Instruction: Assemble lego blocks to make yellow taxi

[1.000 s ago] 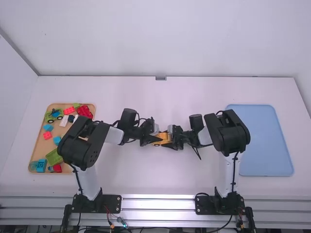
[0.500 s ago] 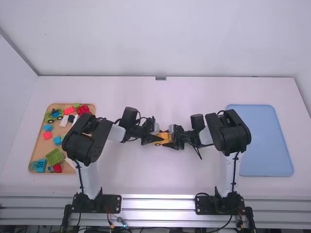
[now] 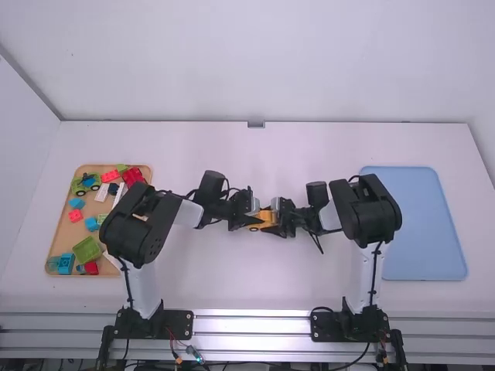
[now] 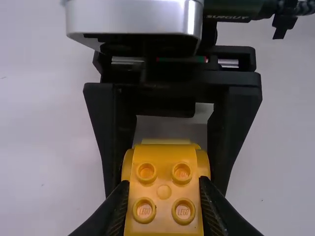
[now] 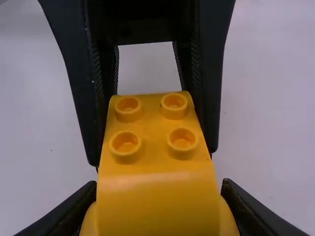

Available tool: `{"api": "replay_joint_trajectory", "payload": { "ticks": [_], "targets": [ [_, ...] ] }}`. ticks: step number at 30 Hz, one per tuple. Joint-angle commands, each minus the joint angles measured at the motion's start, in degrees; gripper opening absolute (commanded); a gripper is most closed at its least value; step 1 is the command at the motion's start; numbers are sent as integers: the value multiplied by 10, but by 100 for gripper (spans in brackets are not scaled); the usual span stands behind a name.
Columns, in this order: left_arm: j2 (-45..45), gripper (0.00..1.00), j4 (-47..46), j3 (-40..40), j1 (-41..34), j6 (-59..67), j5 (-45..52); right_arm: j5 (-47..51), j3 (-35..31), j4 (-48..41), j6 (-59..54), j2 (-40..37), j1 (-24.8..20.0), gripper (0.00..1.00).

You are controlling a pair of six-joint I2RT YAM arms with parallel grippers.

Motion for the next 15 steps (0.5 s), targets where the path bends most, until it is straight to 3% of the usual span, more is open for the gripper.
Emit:
{"api": "replay_joint_trajectory", "payload": {
  "ticks": [1, 11, 15],
  "targets": [
    [33, 2, -20, -17, -43, 5, -66, 22, -3, -3, 7, 7, 19, 54],
    [33, 2, -37, -10, -42, 6, -90, 22, -3, -4, 7, 7, 19, 54],
    [32, 12, -35, -9, -42, 6, -88, 23, -3, -5, 7, 7, 19, 54]
  ]
}}
